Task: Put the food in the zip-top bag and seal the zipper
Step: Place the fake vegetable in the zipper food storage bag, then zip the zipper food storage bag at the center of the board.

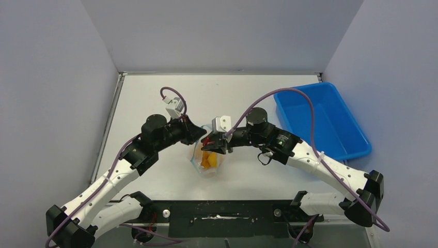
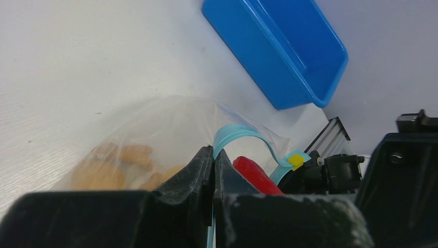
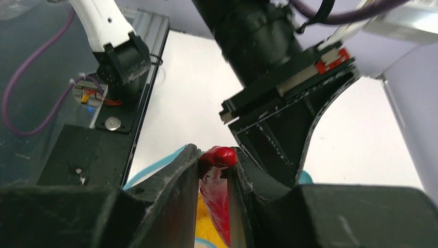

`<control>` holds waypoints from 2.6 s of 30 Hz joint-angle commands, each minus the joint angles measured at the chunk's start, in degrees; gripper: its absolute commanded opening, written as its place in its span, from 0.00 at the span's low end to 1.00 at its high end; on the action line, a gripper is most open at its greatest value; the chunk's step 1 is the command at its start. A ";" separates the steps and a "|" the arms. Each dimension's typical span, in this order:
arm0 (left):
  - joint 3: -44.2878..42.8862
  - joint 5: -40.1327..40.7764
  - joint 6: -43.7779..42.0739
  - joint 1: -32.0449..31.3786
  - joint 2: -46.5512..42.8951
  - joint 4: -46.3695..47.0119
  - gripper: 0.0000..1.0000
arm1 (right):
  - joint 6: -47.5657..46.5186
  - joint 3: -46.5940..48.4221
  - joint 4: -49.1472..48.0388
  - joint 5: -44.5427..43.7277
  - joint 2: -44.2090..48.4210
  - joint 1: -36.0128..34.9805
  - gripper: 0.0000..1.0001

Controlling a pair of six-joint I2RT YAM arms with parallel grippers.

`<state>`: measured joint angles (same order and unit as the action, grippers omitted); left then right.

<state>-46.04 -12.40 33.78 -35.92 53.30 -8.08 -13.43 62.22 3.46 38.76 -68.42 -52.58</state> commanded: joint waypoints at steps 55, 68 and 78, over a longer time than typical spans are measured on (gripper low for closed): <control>0.80 -8.83 -5.92 -0.16 -3.82 2.92 0.00 | -17.84 -4.54 27.04 -29.85 11.89 -2.75 0.53; 2.55 -10.31 -9.36 -0.20 -8.06 1.46 0.00 | -20.11 -8.03 20.41 -29.60 12.53 -1.61 0.53; 1.59 -10.87 -10.63 -0.15 -7.90 1.22 0.00 | -20.68 -10.44 17.62 -25.88 13.20 -1.12 0.23</control>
<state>-42.65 -21.74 24.77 -35.92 46.17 -9.34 -33.58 52.95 25.78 10.46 -57.12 -54.30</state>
